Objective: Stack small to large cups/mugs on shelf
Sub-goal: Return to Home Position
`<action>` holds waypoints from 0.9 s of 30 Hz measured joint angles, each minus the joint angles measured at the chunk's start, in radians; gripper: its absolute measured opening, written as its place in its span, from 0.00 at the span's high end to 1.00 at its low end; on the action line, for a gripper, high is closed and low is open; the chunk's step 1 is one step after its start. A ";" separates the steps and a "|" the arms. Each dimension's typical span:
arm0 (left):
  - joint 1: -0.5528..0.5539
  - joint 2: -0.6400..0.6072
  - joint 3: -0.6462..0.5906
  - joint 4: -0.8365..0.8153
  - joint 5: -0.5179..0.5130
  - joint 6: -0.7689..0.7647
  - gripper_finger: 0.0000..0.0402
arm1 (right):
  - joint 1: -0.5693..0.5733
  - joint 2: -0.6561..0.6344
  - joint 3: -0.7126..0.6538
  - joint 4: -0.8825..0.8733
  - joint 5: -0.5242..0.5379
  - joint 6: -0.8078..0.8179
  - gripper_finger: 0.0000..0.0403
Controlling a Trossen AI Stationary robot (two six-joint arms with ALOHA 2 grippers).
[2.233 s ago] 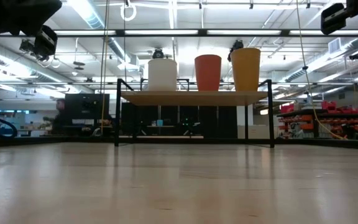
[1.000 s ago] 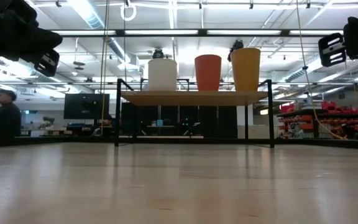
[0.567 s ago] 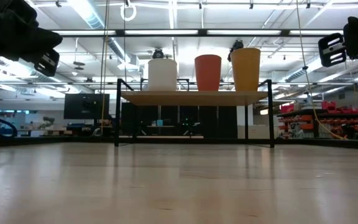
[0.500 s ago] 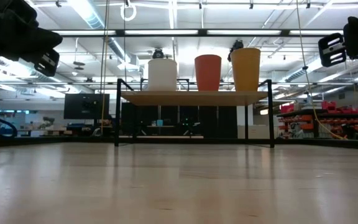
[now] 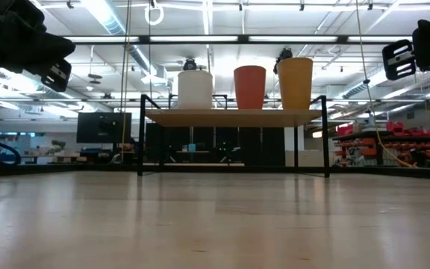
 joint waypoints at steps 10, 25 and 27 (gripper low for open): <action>0.000 0.000 0.000 0.000 0.000 0.000 0.92 | 0.000 0.000 0.000 0.000 0.000 0.000 0.77; 0.000 0.000 0.000 0.000 0.000 0.000 0.92 | 0.000 0.000 0.000 0.000 0.000 0.000 0.77; 0.000 0.000 0.000 0.000 0.000 0.000 0.93 | 0.000 0.000 0.000 0.000 0.000 0.000 0.77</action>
